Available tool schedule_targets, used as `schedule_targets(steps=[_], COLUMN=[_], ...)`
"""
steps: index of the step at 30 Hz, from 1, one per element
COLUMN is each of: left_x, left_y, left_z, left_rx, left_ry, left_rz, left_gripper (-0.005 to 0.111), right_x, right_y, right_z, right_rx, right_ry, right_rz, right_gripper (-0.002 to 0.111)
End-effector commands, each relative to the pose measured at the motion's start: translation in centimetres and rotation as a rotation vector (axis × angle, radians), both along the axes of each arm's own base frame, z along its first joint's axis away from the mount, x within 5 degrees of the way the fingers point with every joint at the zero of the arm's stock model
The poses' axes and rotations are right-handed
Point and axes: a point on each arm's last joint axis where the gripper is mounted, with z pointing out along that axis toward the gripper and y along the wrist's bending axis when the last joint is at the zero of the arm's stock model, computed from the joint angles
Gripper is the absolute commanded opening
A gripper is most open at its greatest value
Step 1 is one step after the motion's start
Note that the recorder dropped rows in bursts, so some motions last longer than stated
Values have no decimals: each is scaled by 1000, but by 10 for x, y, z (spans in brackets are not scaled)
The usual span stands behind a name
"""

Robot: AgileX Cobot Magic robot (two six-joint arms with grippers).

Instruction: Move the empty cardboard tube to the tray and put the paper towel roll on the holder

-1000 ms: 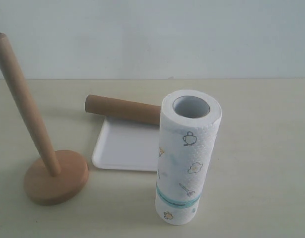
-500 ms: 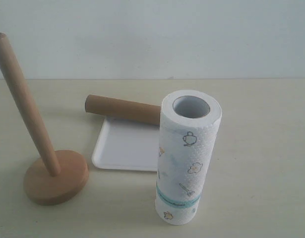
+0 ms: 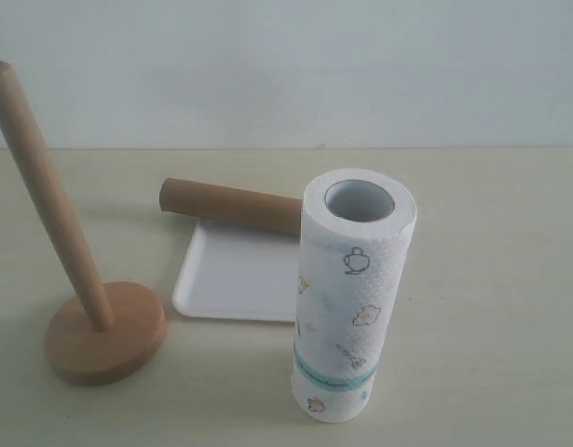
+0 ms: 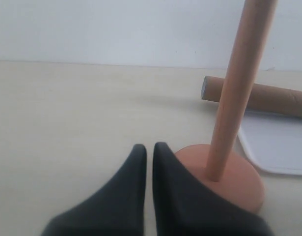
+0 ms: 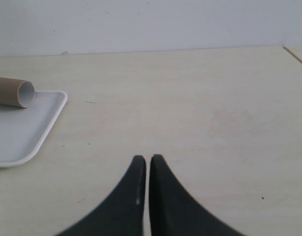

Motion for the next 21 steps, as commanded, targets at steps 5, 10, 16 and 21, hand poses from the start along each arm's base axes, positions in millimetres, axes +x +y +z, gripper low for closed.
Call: schedule_targets(steps=[5,10,16,21], left_x=[0,0,0,0], left_y=[1,1,1,1], left_z=[-2,-2,-2,-2], left_rx=[30,30,30,30], left_ry=[9,9,9,9], left_rz=[0,0,0,0], left_gripper=[4,4,4,4], right_x=[0,0,0,0], right_y=[0,0,0,0], right_z=[2,2,2,2], right_rx=[-5,-5,-5,-5], right_ry=[-19,-19,-19,-19], right_rz=[-2,-2,-2,-2], right_gripper=[3,3,3,3])
